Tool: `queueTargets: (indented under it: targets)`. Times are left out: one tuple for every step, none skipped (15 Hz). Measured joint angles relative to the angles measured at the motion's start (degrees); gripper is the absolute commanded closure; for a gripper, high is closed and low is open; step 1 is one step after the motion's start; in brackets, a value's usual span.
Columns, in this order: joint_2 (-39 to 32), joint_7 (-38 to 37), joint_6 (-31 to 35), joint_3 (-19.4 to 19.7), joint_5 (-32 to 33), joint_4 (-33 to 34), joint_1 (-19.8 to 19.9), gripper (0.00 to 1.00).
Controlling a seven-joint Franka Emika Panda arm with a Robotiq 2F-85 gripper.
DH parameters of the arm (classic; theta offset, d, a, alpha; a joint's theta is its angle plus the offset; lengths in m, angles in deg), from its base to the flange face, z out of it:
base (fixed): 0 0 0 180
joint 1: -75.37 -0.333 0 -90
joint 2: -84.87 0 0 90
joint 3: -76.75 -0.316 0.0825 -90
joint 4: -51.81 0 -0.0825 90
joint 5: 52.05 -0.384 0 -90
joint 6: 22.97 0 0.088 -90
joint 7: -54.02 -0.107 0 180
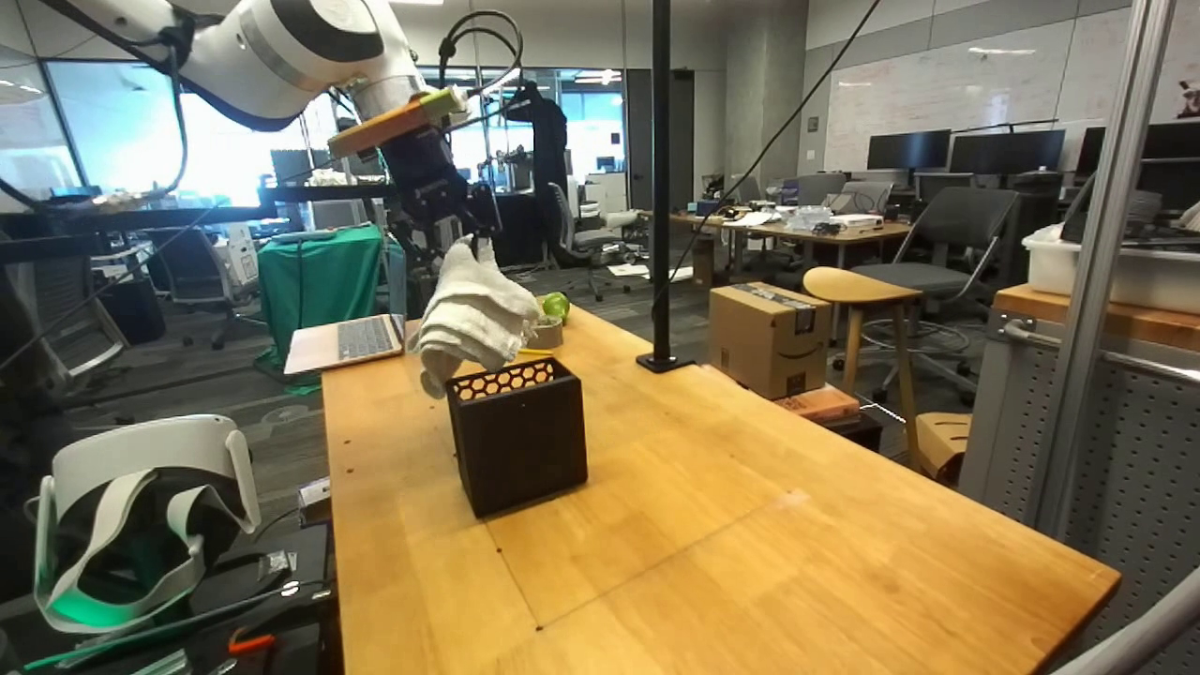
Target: Place the towel in the basket
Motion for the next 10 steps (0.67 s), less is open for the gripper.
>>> queueTargets:
  targets:
    - [1.82, -0.05, -0.48, 0.71, 0.00, -1.48, 0.01, 0.84]
    - [3.41, -0.02, -0.56, 1.56, 0.00, -2.98, 0.02, 0.84]
    - [4.78, 0.19, -0.54, 2.59, 0.02, -4.49, 0.03, 0.84]
    - [5.89, 0.71, -0.37, 3.74, 0.05, -5.95, 0.05, 0.84]
    - [6.73, 1.40, 0.16, 4.98, 0.09, -7.31, 0.09, 0.84]
    - [7.29, 2.32, 1.11, 6.34, 0.18, -8.63, 0.15, 0.84]
    - [7.55, 3.42, 2.43, 7.68, 0.27, -9.78, 0.22, 0.84]
    - [7.59, 4.88, 4.33, 9.06, 0.41, -10.84, 0.33, 0.84]
    - [7.41, 6.68, 6.50, 10.35, 0.47, -11.72, 0.47, 0.84]
    - [6.98, 8.87, 8.80, 11.49, 0.49, -12.36, 0.63, 0.84]
